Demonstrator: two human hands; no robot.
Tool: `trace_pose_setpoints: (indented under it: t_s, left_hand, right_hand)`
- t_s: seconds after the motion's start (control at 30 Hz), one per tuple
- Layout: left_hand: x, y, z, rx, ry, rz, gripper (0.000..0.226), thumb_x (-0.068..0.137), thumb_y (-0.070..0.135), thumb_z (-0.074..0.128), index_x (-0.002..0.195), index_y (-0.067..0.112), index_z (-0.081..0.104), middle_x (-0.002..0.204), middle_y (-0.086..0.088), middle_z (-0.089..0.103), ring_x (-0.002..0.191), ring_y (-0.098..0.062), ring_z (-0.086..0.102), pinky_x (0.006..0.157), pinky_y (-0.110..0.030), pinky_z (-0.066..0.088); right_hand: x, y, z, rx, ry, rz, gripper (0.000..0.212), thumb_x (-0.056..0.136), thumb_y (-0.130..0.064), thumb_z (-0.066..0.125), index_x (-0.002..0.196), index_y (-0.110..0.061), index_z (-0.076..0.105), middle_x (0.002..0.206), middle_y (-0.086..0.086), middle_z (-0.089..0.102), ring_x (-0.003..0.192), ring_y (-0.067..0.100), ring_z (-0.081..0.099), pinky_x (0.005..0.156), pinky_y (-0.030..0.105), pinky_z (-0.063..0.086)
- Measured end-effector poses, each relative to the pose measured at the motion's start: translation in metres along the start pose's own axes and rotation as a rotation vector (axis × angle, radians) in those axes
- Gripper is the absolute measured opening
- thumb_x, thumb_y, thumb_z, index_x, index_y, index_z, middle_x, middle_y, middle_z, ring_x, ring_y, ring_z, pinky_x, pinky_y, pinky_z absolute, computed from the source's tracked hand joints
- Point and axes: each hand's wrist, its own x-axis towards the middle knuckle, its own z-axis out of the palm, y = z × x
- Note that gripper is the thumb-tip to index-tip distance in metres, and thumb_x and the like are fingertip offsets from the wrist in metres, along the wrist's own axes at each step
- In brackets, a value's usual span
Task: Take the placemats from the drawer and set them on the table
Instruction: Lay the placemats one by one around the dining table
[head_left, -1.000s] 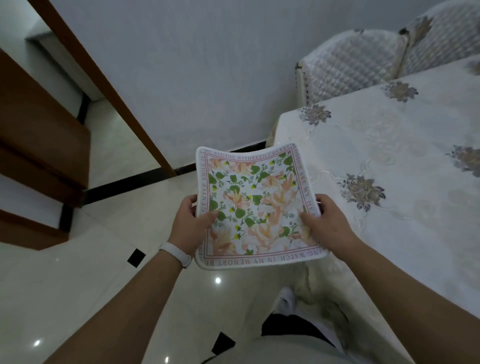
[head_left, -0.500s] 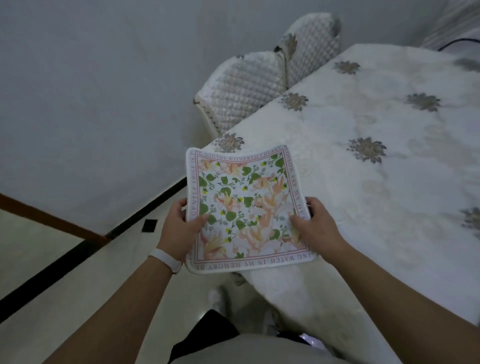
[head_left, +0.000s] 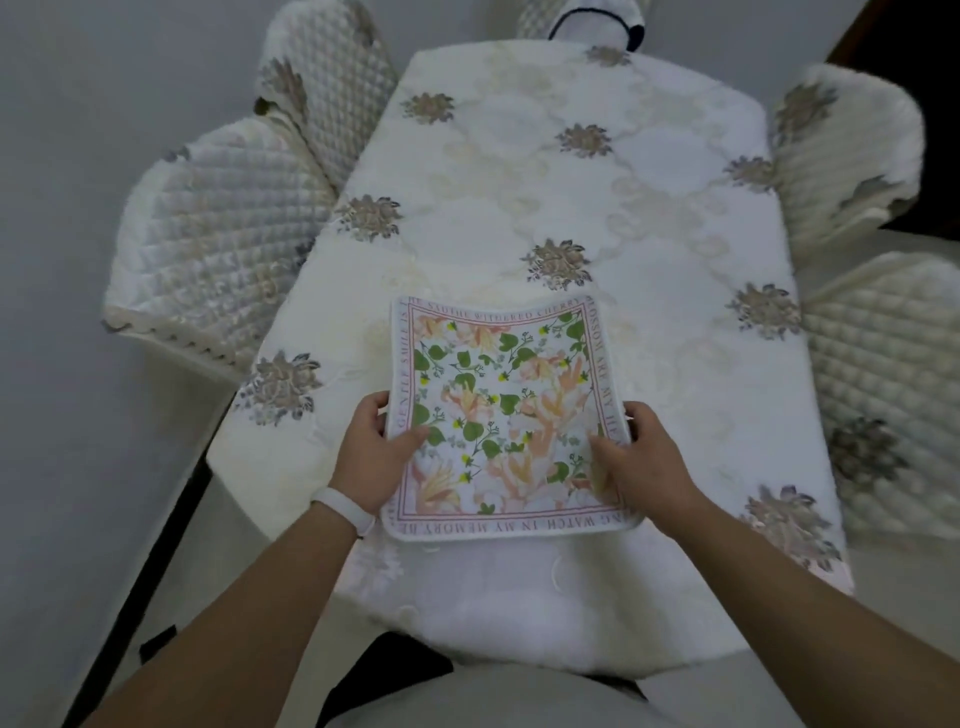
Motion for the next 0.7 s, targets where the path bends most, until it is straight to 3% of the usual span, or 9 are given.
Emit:
trace_pose_setpoints:
  t_s: [0.13, 0.3, 0.4, 0.5, 0.7]
  left_hand:
    - [0.040, 0.005, -0.016, 0.006, -0.120, 0.016, 0.039, 0.084, 0.006, 0.071, 0.116, 0.015, 0.051, 0.104, -0.010, 0.068, 0.075, -0.022, 0.069, 0.059, -0.035, 0.057]
    - [0.068, 0.005, -0.021, 0.014, -0.235, 0.003, 0.042, 0.085, 0.005, 0.069, 0.121, 0.012, 0.049, 0.103, -0.006, 0.068, 0.068, -0.013, 0.069, 0.053, -0.027, 0.056]
    - [0.075, 0.001, -0.010, 0.043, -0.260, -0.006, 0.039, 0.086, 0.005, 0.068, 0.118, 0.016, 0.048, 0.103, -0.003, 0.068, 0.078, -0.015, 0.069, 0.053, -0.021, 0.054]
    - [0.077, -0.005, 0.001, 0.050, -0.280, -0.017, 0.037, 0.087, 0.006, 0.068, 0.115, 0.018, 0.048, 0.103, -0.003, 0.068, 0.081, -0.019, 0.069, 0.055, -0.025, 0.055]
    - [0.079, -0.024, 0.008, 0.134, -0.252, -0.075, 0.034, 0.089, 0.007, 0.065, 0.117, 0.017, 0.048, 0.103, -0.002, 0.066, 0.081, -0.012, 0.067, 0.057, -0.020, 0.052]
  right_hand:
    - [-0.008, -0.011, 0.020, 0.023, 0.126, 0.063, 0.031, 0.092, -0.022, 0.064, 0.118, -0.024, 0.049, 0.102, -0.008, 0.065, 0.082, 0.008, 0.067, 0.059, 0.022, 0.053]
    - [-0.016, -0.010, 0.040, 0.048, 0.227, 0.134, 0.031, 0.091, -0.020, 0.063, 0.118, -0.025, 0.048, 0.099, -0.013, 0.063, 0.081, 0.005, 0.065, 0.057, 0.020, 0.051]
    - [-0.022, 0.000, 0.042, 0.061, 0.270, 0.174, 0.030, 0.092, -0.022, 0.063, 0.118, -0.025, 0.048, 0.100, -0.011, 0.063, 0.081, 0.006, 0.066, 0.059, 0.023, 0.053]
    - [-0.022, 0.012, 0.038, 0.087, 0.296, 0.210, 0.031, 0.092, -0.024, 0.063, 0.120, -0.025, 0.048, 0.100, -0.010, 0.063, 0.081, 0.009, 0.067, 0.059, 0.024, 0.054]
    - [-0.016, 0.040, 0.044, 0.072, 0.265, 0.299, 0.030, 0.092, -0.026, 0.063, 0.118, -0.022, 0.049, 0.101, -0.006, 0.064, 0.080, 0.010, 0.067, 0.063, 0.028, 0.056]
